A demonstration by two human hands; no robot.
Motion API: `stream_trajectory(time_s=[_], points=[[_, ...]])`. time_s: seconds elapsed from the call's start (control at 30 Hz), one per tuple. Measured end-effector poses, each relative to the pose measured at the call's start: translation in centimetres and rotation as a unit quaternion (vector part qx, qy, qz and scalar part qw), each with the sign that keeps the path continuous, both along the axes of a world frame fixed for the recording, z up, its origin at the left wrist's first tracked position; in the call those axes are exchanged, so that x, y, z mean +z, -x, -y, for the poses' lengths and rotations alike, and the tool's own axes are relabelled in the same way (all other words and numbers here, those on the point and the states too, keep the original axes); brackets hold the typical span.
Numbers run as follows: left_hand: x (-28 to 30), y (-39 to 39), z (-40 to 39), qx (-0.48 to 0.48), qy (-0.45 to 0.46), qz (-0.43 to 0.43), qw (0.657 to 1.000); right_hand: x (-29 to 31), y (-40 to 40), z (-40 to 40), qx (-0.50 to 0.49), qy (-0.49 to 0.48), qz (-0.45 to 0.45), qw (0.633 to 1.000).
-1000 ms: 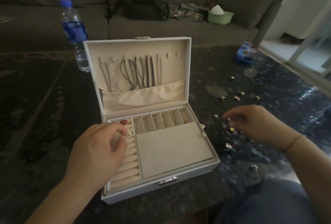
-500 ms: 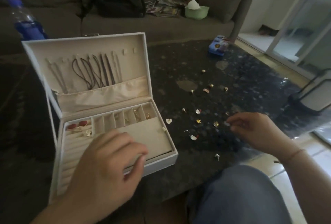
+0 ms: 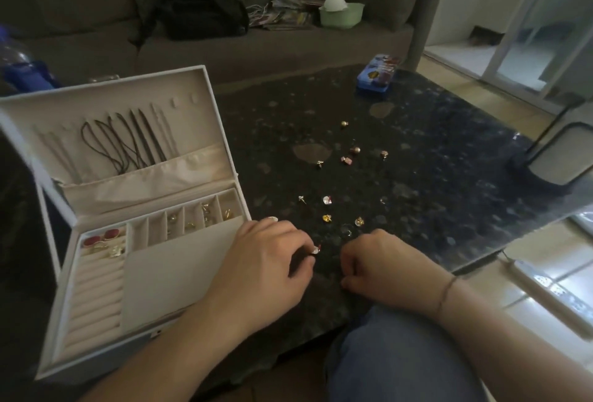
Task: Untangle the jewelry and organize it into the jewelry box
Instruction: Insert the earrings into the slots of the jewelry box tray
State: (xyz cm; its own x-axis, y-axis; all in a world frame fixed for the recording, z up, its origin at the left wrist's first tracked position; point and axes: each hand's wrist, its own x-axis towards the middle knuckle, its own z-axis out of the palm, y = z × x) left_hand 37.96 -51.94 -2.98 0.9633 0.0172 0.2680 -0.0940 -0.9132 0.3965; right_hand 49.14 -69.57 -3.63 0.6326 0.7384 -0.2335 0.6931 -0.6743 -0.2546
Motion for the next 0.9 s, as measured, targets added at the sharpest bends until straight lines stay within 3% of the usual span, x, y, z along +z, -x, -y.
stream_trajectory(time_s=[0.07,0.17,0.23,0.33,0.47,0.67,0.8,0.9], points=[[0.5,0.3,0.0,0.009,0.044,0.001,0.999,1.0,0.0,-0.1,0.0,-0.06,-0.028,0.998],[1.7,1.0,0.0,0.056,0.185,0.01,0.981,3.1,1.0,-1.0,-0.04,-0.264,-0.072,0.961],[2.9,1.6,-0.1,0.084,0.314,0.004,0.946,4.3,2.3,-1.9,-0.049,-0.378,-0.103,0.919],[4.9,2.8,-0.3,0.096,0.466,-0.026,0.879,5.4,4.1,-3.4,-0.009,-0.457,-0.075,0.886],[5.9,4.6,-1.5,0.095,0.593,-0.037,0.799,6.4,5.8,-5.0,0.049,-0.492,0.002,0.869],[6.1,6.2,-3.0,0.094,0.729,-0.048,0.676,6.8,7.6,-6.5,0.036,-0.513,-0.139,0.846],[5.7,6.6,-3.5,0.092,0.755,-0.05,0.647,6.8,8.1,-7.1,0.024,-0.511,-0.163,0.844],[5.6,6.8,-3.8,0.092,0.746,-0.047,0.658,6.7,8.4,-7.6,0.024,-0.503,-0.17,0.847]])
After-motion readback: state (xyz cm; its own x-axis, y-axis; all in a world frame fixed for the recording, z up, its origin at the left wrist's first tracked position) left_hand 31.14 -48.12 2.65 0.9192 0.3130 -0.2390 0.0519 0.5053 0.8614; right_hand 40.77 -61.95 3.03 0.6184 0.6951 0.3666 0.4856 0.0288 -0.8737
